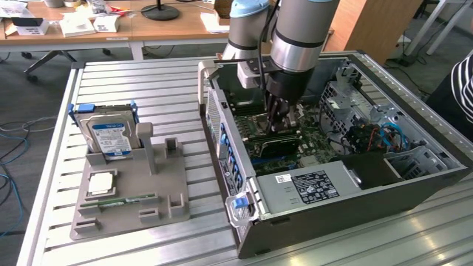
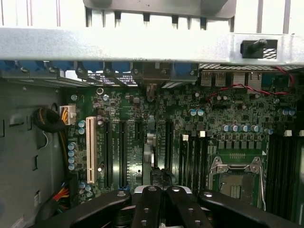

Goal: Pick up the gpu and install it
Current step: 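Press down on the gpu until it lock into place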

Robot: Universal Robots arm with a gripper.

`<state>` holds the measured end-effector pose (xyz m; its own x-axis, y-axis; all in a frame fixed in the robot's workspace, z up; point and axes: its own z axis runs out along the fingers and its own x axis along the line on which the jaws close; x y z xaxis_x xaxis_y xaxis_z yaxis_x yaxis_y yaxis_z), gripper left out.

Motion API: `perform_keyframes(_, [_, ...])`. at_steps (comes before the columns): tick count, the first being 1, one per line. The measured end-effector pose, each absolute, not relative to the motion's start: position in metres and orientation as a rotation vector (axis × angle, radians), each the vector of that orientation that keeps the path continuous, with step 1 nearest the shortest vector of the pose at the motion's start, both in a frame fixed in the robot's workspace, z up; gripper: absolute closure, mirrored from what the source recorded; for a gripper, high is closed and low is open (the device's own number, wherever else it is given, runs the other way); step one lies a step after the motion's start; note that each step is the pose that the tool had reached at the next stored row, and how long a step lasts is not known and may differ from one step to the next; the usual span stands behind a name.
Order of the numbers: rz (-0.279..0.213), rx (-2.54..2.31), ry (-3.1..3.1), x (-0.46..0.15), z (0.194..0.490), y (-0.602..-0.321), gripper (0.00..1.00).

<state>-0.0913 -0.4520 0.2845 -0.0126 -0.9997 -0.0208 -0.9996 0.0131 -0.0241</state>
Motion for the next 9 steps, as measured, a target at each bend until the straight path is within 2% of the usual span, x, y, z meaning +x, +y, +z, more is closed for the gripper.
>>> perform_keyframes(9, [-0.004, -2.185, 2.213, -0.0913, 0.2801, -0.4522, 0.89])
